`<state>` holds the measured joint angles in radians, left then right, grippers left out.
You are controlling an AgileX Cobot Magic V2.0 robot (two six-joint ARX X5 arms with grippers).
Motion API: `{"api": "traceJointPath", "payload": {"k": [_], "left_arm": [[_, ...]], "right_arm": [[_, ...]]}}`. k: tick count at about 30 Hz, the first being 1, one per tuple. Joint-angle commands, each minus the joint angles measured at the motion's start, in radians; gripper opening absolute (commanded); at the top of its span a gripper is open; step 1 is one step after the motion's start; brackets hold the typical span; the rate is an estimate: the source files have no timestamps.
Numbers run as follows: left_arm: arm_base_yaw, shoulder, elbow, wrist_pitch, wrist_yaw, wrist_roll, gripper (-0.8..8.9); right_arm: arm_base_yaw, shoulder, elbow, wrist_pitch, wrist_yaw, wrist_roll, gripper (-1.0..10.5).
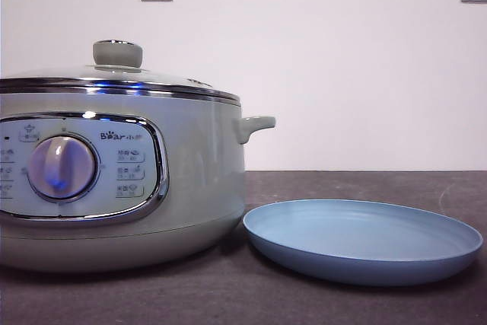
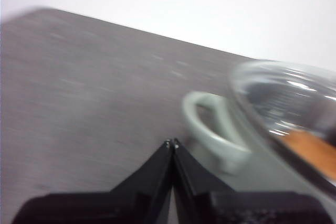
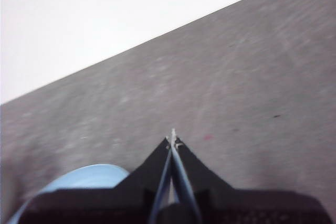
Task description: Take the potato out from the steamer,put the potato on the plate,close the lid
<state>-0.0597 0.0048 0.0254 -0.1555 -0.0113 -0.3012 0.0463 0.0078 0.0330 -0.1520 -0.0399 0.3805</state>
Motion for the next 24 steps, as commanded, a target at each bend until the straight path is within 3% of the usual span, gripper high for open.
{"api": "traceJointPath", "payload": {"k": [1,8,16,24], "left_arm": [[0.003,0.005,0.053,-0.026,0.109,-0.071,-0.07],[0.003,0.094,0.254,-0.122,0.214,-0.064,-0.07],[0.003,0.326,0.55,-0.151,0.349,-0.003,-0.07],[0.003,0.586,0.868,-0.263,0.5,0.069,-0.07]], "right_arm": [[0.001,0.019,0.06,0.015,-0.055,0.046,-0.1],[0.001,0.185,0.267,0.009,-0.153,0.03,-0.1],[0.001,0.487,0.605,-0.038,-0.359,-0.085,-0.1],[0.002,0.743,0.966,-0.216,-0.533,-0.207,-0.1]]}}
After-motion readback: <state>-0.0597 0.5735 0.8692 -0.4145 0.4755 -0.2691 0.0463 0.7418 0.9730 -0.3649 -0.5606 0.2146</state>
